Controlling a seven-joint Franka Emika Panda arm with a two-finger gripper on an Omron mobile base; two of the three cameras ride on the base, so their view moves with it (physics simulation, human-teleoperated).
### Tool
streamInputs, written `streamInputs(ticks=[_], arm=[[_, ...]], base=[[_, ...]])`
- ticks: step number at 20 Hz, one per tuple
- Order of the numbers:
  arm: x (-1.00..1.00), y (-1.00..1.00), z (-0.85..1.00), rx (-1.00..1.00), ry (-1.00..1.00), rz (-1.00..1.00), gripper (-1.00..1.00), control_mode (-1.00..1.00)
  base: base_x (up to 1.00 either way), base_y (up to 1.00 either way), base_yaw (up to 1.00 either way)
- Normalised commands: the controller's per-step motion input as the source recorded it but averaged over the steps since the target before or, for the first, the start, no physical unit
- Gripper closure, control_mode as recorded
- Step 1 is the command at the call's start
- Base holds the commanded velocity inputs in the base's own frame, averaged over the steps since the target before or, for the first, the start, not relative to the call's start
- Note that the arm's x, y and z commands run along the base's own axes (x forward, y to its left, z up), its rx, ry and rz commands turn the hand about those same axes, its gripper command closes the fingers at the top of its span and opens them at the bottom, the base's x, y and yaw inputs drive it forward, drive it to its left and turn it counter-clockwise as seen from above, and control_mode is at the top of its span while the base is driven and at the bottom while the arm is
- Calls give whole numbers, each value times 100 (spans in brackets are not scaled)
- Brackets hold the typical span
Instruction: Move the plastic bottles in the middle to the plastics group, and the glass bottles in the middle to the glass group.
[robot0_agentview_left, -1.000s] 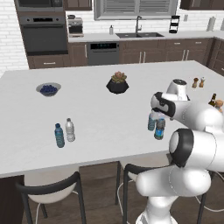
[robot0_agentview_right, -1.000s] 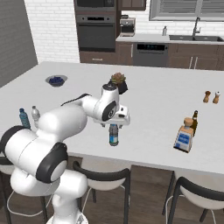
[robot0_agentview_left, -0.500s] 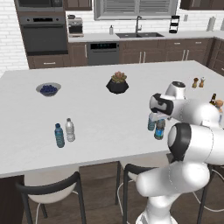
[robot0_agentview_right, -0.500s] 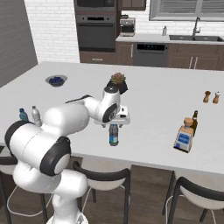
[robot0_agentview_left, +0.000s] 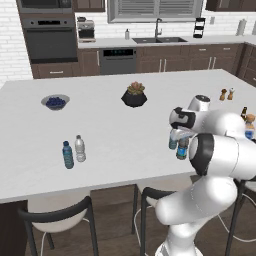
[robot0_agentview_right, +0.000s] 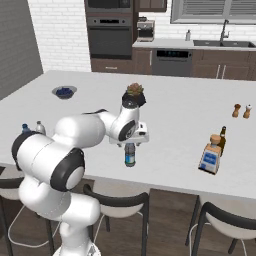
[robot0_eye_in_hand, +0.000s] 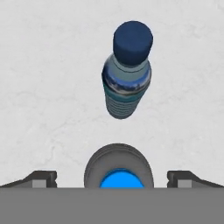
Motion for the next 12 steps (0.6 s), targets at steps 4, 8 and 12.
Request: streamInputs(ticks=[4,8,12], arm=[[7,0,-10,0,0,4,-100,-100],[0,0,0,0,0,0,100,-100],[0,0,0,0,0,0,100,-100]], base=[[0,0,0],[0,0,0],[0,0,0]])
